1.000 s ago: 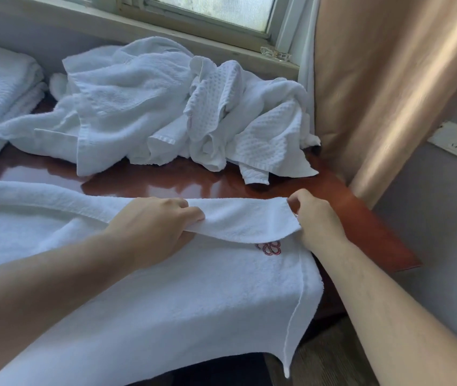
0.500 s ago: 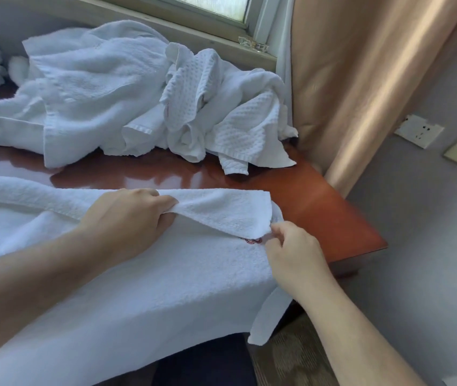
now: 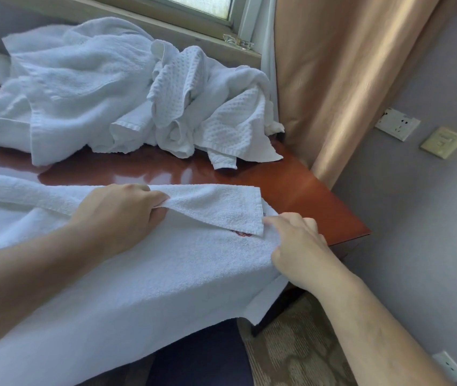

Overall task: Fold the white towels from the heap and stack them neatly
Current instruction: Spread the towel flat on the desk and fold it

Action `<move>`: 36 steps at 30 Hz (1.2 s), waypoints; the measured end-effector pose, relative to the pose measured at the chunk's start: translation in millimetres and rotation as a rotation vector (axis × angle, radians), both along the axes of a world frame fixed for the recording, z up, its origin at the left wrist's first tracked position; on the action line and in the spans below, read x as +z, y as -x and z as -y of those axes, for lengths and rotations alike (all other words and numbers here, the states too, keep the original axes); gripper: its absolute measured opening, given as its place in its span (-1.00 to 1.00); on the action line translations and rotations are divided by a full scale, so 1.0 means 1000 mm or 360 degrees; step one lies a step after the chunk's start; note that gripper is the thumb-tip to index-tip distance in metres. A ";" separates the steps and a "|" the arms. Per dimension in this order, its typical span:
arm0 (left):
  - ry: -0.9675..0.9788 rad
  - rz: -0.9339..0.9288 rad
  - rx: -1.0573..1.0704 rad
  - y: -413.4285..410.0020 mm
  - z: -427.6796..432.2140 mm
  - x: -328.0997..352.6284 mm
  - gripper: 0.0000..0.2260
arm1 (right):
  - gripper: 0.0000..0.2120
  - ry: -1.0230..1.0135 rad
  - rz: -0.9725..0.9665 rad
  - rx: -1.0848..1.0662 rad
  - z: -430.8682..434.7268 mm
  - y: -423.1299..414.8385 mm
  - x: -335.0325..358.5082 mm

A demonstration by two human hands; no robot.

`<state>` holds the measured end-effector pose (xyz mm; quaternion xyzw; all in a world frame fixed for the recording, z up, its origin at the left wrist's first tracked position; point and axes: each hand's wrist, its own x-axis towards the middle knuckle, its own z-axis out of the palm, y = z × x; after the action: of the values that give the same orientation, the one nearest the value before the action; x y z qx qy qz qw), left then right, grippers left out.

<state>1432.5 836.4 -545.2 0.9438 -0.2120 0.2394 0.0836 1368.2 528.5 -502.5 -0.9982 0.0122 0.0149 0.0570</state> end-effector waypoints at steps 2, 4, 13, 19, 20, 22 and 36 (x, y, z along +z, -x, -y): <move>0.0009 0.0008 -0.0008 0.000 0.000 0.000 -0.66 | -0.32 0.0080 -0.0071 -0.0055 0.008 -0.001 0.005; 0.0020 0.0006 -0.0023 0.000 0.001 0.001 -0.65 | -0.33 0.0141 -0.0024 -0.0124 0.011 -0.005 0.010; 0.0071 0.0126 0.0009 0.003 0.004 0.005 -0.63 | -0.59 -0.1154 -0.0135 -0.0663 -0.044 -0.053 0.020; 0.0063 0.0214 -0.0013 0.003 0.004 0.003 -0.54 | -0.71 -0.1178 -0.0190 -0.0446 -0.035 -0.060 0.007; 0.0053 0.0217 -0.0008 0.003 0.003 0.003 -0.55 | -0.70 -0.1220 -0.0115 -0.0434 -0.037 -0.062 0.005; 0.0024 0.0199 -0.0003 0.004 0.003 0.004 -0.59 | -0.78 -0.1394 0.0114 -0.0485 -0.035 -0.066 0.001; -0.0193 0.0288 -0.0494 0.028 -0.018 0.019 -0.84 | -0.61 -0.1399 0.0908 -0.0790 -0.017 -0.067 -0.021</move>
<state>1404.6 854.8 -525.9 0.8777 -0.3756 0.2945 0.0432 1435.7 545.6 -523.3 -0.8126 0.2228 -0.2649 0.4689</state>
